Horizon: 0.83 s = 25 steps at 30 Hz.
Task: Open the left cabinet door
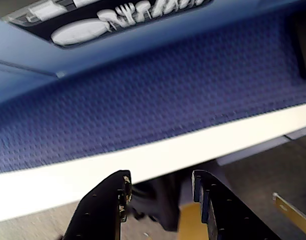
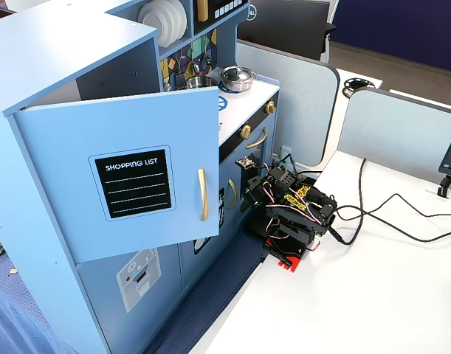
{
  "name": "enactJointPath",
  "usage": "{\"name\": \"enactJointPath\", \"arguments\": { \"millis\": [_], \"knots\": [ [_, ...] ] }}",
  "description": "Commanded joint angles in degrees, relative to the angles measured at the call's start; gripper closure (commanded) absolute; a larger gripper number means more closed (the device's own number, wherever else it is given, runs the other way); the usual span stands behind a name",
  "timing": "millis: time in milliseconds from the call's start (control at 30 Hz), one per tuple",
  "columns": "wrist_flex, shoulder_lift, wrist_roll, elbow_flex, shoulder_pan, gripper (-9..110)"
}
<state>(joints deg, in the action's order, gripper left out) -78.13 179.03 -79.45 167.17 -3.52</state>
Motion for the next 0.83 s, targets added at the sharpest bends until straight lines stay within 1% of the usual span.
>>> {"name": "enactJointPath", "arguments": {
  "millis": [0,233,367,500,667,800],
  "knots": [
    [-7.12,1.85,1.49,4.57,0.62,95],
    [-8.53,3.08,-0.09,4.57,-0.26,95],
    [-9.58,3.08,-7.29,4.57,-0.18,98],
    [-9.32,3.08,-11.51,4.57,-0.09,101],
    [-9.32,3.08,-11.16,4.57,0.44,101],
    [-9.58,3.08,-8.53,4.57,0.62,101]
  ]
}}
